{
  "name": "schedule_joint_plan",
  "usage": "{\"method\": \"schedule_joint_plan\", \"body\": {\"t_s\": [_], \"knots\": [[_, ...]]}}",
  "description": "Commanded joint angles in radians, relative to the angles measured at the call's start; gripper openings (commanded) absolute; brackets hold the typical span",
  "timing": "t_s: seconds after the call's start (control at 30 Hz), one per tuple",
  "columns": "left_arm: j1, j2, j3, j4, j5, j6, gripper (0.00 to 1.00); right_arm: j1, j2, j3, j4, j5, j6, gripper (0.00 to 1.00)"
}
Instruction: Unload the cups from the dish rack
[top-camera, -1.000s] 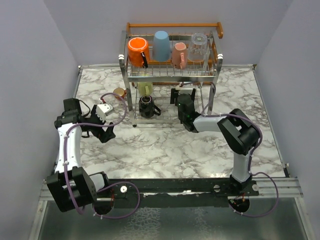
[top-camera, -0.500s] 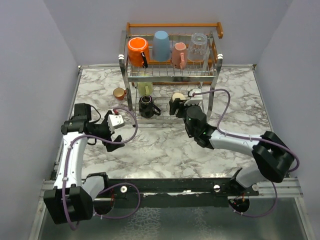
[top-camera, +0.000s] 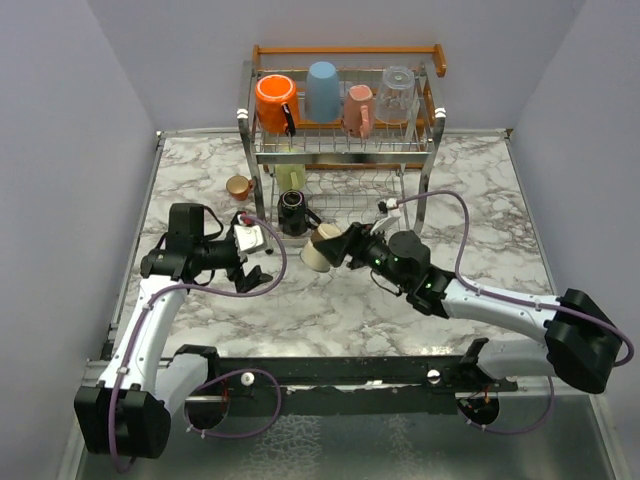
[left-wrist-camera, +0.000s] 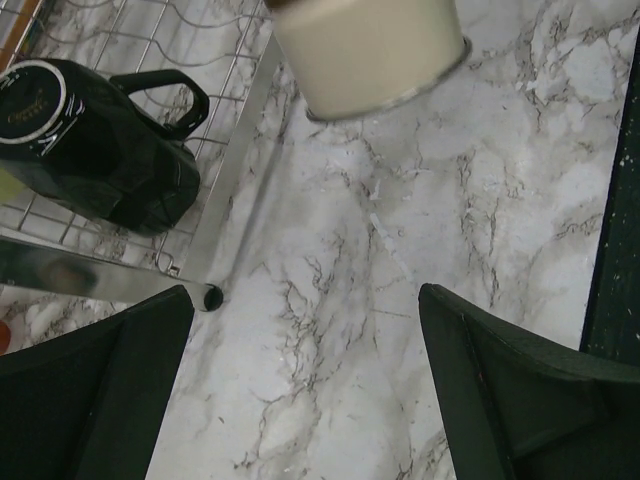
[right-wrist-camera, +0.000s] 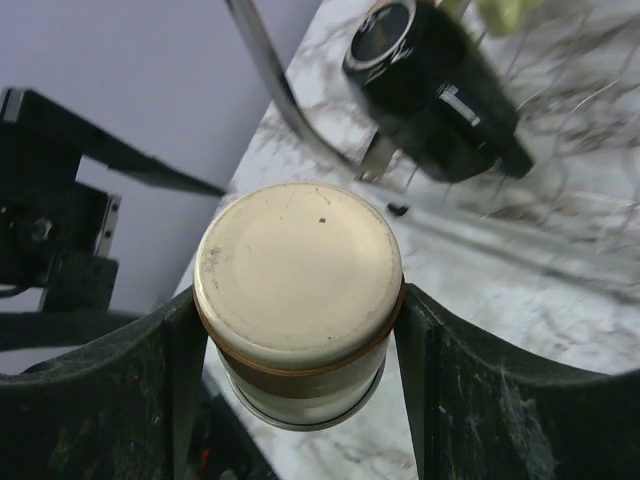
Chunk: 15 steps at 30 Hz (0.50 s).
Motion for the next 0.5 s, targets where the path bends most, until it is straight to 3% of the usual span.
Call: {"method": "schedule_joint_plan", "body": {"t_s": [0.0,0.13,0.3,0.47], "knots": [[-0.03,-0.006,0.001,0.138,0.108,-0.105,0.99,0.003,0.037,-0.029,0.141,-0.271,0.244,0.45],[-0.041,-0.035,-0.006,0.132,0.171,-0.105,0.99,0.003,0.061,-0.041,0.232,-0.317,0.391,0.39],[-0.042,-0.092,-0.013,-0.028,0.239,0.107,0.99,0.022,0.074,-0.116,0.397,-0.253,0.598,0.37],[-0.042,-0.129,-0.037,0.077,0.254,0.005,0.98,0.067,0.156,-0.128,0.542,-0.197,0.688,0.36]]}}
